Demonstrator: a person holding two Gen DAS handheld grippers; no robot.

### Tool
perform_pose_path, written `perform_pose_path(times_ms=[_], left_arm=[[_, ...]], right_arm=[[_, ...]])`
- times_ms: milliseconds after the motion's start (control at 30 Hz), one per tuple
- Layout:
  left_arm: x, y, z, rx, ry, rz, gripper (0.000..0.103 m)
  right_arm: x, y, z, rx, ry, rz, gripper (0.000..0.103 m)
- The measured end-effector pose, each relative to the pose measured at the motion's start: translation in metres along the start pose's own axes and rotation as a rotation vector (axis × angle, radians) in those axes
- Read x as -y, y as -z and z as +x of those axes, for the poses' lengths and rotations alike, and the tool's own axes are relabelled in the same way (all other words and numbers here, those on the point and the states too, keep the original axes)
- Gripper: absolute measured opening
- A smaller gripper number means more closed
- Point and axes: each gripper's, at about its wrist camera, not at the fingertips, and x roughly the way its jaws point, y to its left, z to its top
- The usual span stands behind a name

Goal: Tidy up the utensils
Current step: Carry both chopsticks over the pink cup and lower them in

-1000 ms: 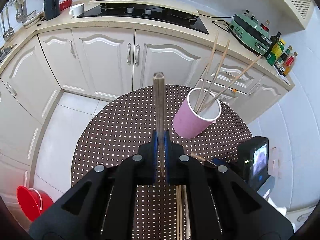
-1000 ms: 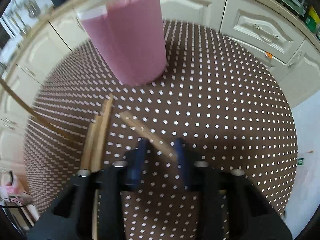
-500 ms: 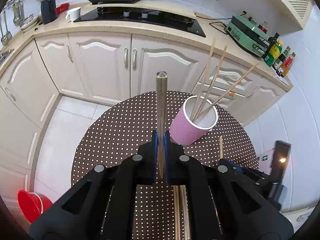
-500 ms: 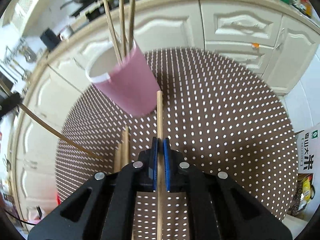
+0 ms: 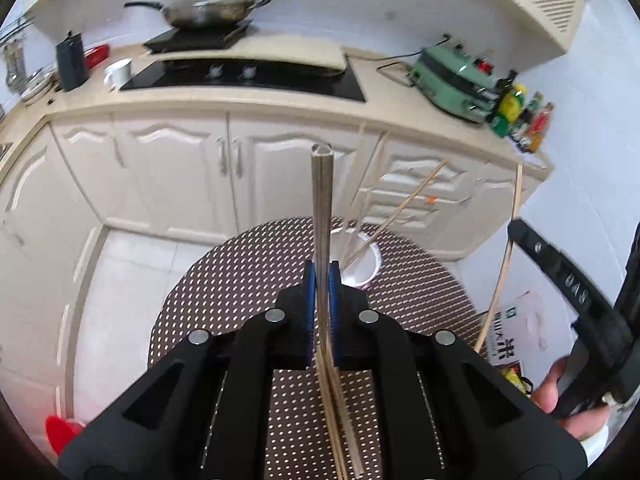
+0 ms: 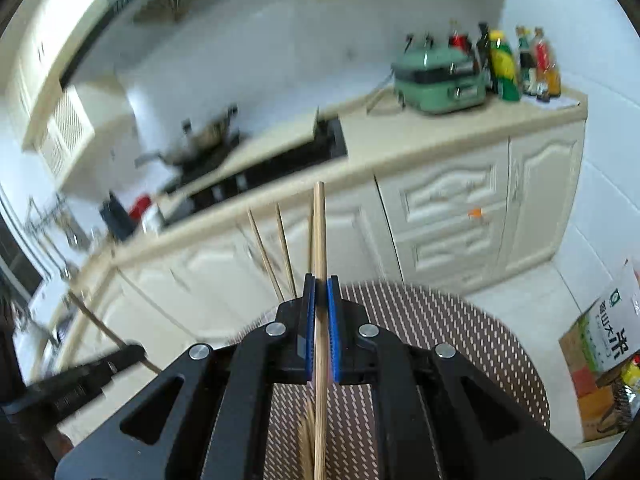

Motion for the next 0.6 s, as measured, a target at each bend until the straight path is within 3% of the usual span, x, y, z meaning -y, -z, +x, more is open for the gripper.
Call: perform_pose_path(times_ms=[100,200,367,600], left_arm=[[0.005,-0.012,-0.004,0.016,-0.008,0.021,0.007],[0.007,-0.022,-0.003,0.02,-0.003,0.033,0.007],[0.011,-0.044,-0.001,0.036,-0.005,0.064,0.007],[0.011,-0.073,0.017,0.035,0.017,0.077,0.007]], right_arm=[[-0.002,-0.01,-0.003,0.037,-0.007,0.003,0.005],[-0.006,-0.018,0.0,0.093,0.065,0.002,0.005],[0.002,-0.027,0.006,0.171,0.09,0.101,0.005],[0.006,-0.034,0.046,0.167,0.076,0.206,0.005]])
